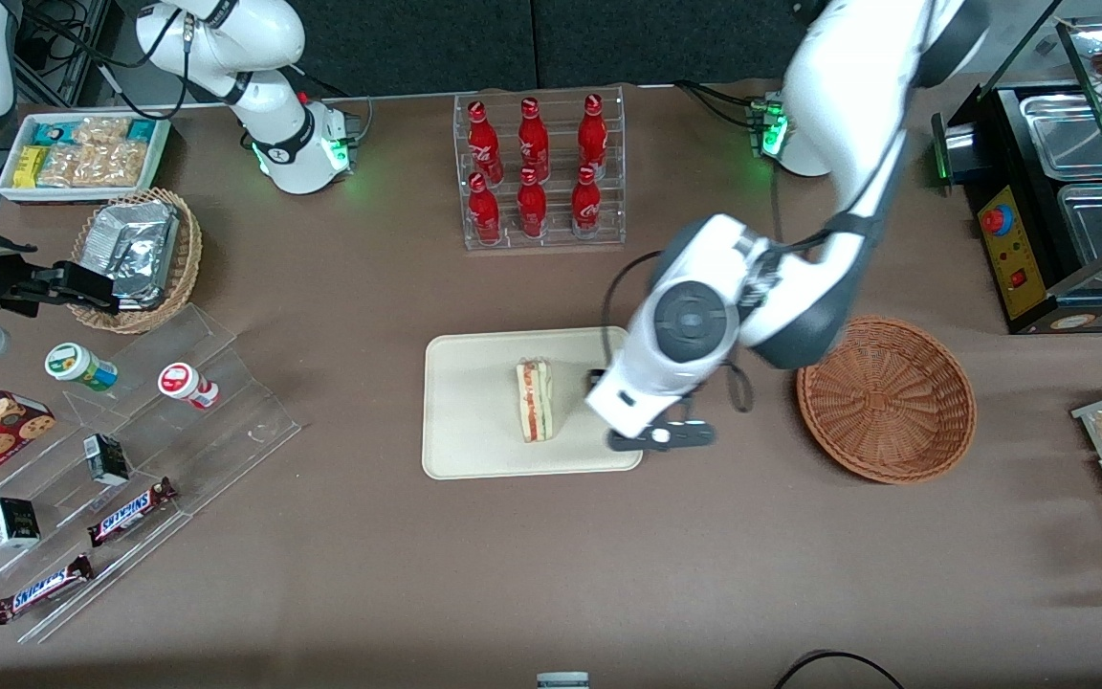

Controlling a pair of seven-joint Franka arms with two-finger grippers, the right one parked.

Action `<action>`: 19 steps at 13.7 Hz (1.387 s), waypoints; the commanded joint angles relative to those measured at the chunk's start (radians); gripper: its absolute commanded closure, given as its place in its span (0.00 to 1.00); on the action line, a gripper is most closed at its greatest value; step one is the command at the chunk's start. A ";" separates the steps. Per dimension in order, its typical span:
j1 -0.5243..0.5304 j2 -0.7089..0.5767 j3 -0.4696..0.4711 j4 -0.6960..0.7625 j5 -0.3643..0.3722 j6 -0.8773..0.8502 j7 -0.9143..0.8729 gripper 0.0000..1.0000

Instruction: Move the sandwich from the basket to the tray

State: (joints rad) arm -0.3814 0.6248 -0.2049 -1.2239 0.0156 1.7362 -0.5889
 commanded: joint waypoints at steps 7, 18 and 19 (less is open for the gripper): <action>0.340 -0.361 -0.011 -0.520 -0.014 0.087 0.386 0.01; 0.605 -0.672 -0.002 -0.610 -0.026 -0.033 0.633 0.00; 0.605 -0.671 -0.002 -0.565 -0.026 -0.068 0.632 0.00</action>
State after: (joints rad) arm 0.2212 -0.0366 -0.1993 -1.8481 0.0011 1.7274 0.0440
